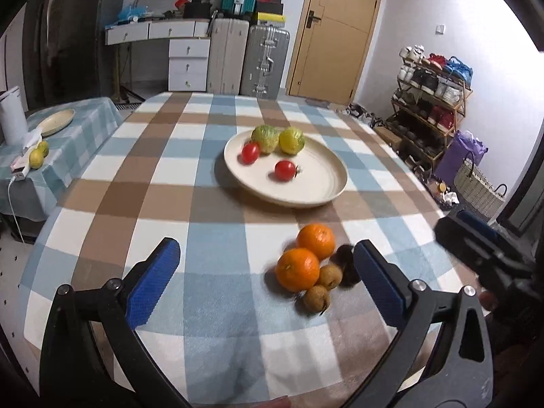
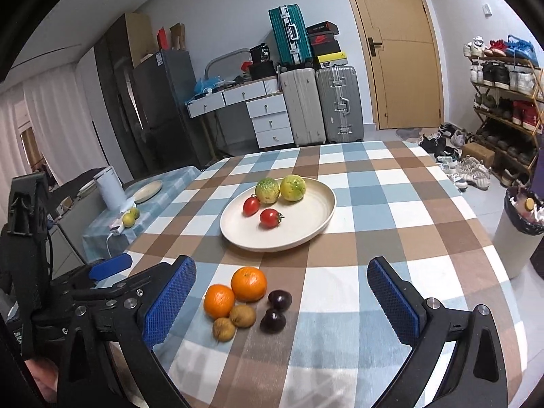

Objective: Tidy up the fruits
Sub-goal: 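Withdraw both grippers from the plate, then move the right gripper toward the dark purple plums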

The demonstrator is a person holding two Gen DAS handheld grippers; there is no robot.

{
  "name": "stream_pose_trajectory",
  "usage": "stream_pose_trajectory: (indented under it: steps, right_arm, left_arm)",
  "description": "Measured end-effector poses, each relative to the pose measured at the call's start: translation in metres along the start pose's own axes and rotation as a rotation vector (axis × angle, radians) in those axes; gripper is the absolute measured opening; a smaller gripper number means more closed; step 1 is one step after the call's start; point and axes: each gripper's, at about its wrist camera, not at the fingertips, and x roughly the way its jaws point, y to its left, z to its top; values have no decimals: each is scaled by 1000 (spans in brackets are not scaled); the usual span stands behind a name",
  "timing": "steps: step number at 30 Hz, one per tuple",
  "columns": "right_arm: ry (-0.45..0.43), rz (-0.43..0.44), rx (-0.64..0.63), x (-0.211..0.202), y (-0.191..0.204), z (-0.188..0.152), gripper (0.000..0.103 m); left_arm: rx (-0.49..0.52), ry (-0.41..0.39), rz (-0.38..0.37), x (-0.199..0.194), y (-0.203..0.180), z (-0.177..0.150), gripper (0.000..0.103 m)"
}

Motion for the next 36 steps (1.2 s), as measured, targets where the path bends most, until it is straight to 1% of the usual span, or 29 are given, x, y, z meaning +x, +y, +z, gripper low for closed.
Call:
stream_pose_trajectory:
  steps: [3,9,13,18,20,21,22,24,26,27,28,29,30,31,33,34,35,36]
  right_arm:
    - [15,8,5,0,2,-7,103]
    - [68,62,9,16,4,-18,103]
    - [116,90,8,32,3,-26,103]
    - [175,137,66,52,-6,-38,101]
    - [194,147,71,57,-8,-41,93]
    - [207,154,71,60,-8,-42,84]
    - [218,156,69,64,-9,-43,81]
    - [222,161,74,68,-11,-44,80]
    - [226,171,81,71,-12,-44,74]
    - [235,176,80,73,-12,-44,66]
    - [243,175,75,75,-11,-45,63]
    - [251,168,73,77,-11,-45,63]
    - [255,166,73,79,-11,-46,61]
    - [257,164,74,80,-11,-46,56]
    - [261,154,75,82,-13,-47,51]
    - [265,154,77,83,-14,-47,45]
    - [271,152,81,84,-15,-48,41]
    - [287,155,88,86,-16,-48,32]
  left_arm:
    - [-5,33,-20,7,11,-10,102]
    - [-31,50,-65,17,31,-20,102]
    - [-17,63,-80,25,34,-25,102]
    - [18,81,-96,33,28,-32,102]
    - [31,86,-104,35,26,-35,102]
    - [35,89,-112,37,25,-36,102]
    - [37,92,-117,38,25,-37,102]
    - [39,103,-126,42,25,-39,102]
    - [40,116,-133,45,24,-41,102]
    - [35,125,-141,47,24,-41,102]
    - [28,133,-153,49,25,-41,102]
    - [23,136,-158,50,26,-42,102]
    - [19,137,-163,52,26,-42,102]
    - [18,138,-166,53,26,-42,102]
    - [18,139,-170,53,26,-42,102]
    - [16,139,-171,54,27,-41,102]
    - [17,138,-170,53,26,-42,102]
    - [17,140,-170,54,26,-42,102]
